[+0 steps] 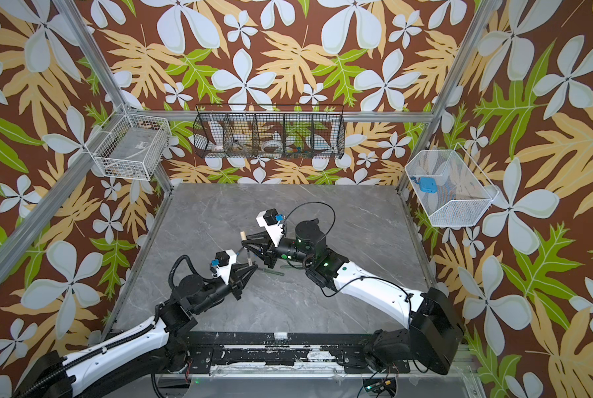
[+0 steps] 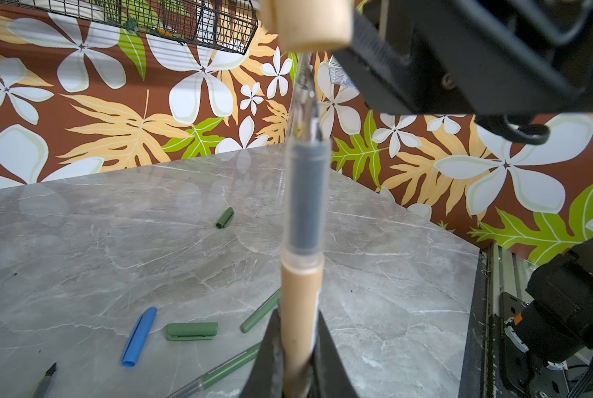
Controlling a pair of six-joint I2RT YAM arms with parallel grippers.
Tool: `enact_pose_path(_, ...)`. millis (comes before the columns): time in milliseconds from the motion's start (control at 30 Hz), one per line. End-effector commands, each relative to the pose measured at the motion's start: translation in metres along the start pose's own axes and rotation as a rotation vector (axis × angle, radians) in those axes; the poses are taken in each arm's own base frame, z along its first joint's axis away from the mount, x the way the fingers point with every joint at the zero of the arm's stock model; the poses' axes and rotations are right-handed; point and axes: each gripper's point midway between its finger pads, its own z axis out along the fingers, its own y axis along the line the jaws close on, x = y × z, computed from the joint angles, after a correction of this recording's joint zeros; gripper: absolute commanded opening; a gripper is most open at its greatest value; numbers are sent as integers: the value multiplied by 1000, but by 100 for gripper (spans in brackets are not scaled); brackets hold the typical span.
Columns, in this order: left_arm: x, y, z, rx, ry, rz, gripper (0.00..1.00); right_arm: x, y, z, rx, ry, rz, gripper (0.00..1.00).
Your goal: Insert the pens into the pen caps
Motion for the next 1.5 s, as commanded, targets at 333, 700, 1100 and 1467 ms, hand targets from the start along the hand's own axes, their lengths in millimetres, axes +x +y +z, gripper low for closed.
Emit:
enact_pose_path(333,-12,-3,0,14,-39,4,0,2,-2,-1,11,-11,-15,18)
enact_pose_path(700,-13,-4,-1,17,-45,0,0,3,-3,-1,16,-10,-14,18)
enact_pose_path(1100,-21,-7,-7,26,-78,-4,0,14,-6,0,17,-10,9,18)
enact_pose_path(1467,-21,-8,-7,37,-79,-2,0,7,-11,4,37,-18,-10,18)
